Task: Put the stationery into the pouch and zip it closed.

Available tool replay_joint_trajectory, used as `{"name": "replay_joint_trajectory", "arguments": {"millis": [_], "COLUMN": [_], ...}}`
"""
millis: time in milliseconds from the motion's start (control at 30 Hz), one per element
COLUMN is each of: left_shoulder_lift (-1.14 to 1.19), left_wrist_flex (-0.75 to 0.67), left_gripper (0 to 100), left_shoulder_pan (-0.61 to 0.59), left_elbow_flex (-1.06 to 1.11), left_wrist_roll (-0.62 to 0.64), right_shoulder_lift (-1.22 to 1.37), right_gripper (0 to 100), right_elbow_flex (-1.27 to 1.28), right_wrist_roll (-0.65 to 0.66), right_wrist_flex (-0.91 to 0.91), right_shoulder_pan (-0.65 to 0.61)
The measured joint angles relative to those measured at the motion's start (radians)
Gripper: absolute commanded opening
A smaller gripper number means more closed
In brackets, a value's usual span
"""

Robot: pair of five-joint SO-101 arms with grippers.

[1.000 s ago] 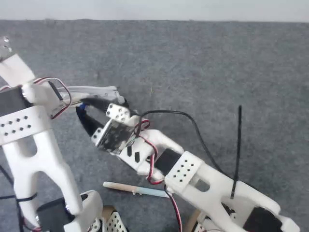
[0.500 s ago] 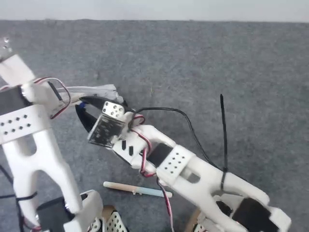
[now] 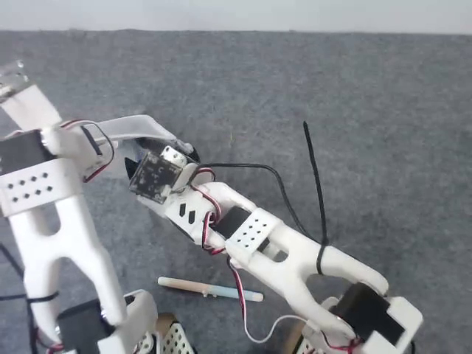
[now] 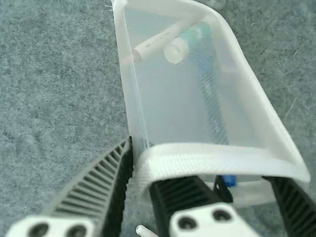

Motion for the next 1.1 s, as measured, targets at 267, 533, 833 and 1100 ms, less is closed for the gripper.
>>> {"name": "replay_joint_trajectory", "arguments": {"millis": [267, 533, 833, 1100], "left_shoulder_lift": [0.000, 0.000, 0.000, 0.000], "left_wrist_flex": [0.000, 0.000, -0.011, -0.023], "left_gripper": [1, 1, 1, 1], "left_shoulder_pan": [0.000, -0.008, -0.008, -0.008], "left_elbow_flex": [0.000, 0.000, 0.000, 0.000], "left_wrist_roll": [0.000, 0.000, 0.000, 0.000], "right_shoulder_lift": [-0.201, -0.402, -0.571, -0.608], "right_gripper": [19.8, 19.5, 19.5, 19.5], "right_elbow_flex": [-0.011, -0.009, -0.009, -0.009], "right_wrist_roll": [-0.110, -0.137, -0.209, -0.348], "right_wrist_flex": [0.298, 0.442, 0.608, 0.918], "right_shoulder_pan": [0.003, 0.031, 0.006, -0.061]}}
